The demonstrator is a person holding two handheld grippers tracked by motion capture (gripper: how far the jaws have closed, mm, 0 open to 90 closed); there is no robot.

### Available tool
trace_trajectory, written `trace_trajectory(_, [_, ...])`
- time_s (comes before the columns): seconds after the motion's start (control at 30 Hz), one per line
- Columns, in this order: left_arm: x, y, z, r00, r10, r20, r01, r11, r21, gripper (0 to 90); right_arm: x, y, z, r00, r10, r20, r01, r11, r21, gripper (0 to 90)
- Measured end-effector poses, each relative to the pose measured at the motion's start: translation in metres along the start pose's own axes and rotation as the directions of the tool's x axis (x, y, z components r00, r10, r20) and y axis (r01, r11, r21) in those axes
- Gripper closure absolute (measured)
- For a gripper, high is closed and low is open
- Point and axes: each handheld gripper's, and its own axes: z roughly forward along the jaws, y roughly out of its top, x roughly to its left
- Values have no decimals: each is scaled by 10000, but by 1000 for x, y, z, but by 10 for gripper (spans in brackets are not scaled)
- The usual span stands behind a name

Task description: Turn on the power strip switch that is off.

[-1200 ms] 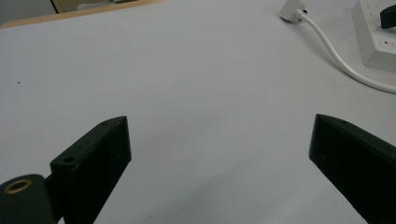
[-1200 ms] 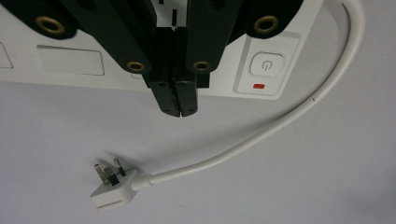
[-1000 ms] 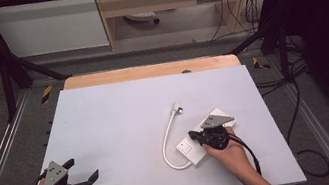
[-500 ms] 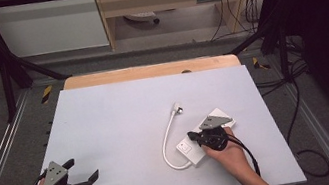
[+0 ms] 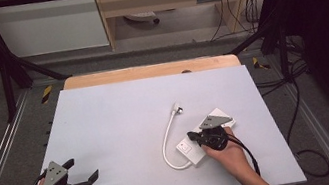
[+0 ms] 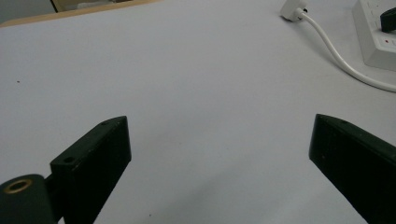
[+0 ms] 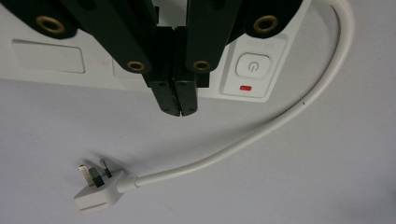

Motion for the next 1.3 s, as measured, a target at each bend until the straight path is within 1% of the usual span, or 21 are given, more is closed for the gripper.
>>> trace_trajectory(0.03, [0, 0, 0, 10000, -13, 2, 13, 10000, 4, 58, 1, 1, -1, 10000, -43, -35, 42, 10000, -43, 900])
trace_trajectory(0.17, [-1, 0, 1, 10000, -25, 34, 25, 10000, -4, 59, 0, 4, -1, 10000, 30, -69, -30, 9999, -116, 900])
trace_trajectory(0.37, [-1, 0, 0, 10000, 5, -48, -5, 10000, 16, 59, -2, 9, -2, 9999, 92, -86, -94, 9998, -192, 900])
trace_trajectory(0.77, [-1, 0, 0, 10000, -22, -57, 22, 10000, -6, 59, -1, 24, 1, 9998, -63, -171, 58, 9996, -292, 900])
trace_trajectory(1.07, [-1, 0, 0, 10000, -17, -51, 17, 10000, -12, 58, -4, 37, -2, 9997, -231, -84, 229, 9993, -296, 900])
trace_trajectory(1.3, [-1, 0, 0, 10000, -9, -42, 9, 10000, -6, 59, -5, 45, -5, 9998, -207, -64, 205, 9992, -332, 898])
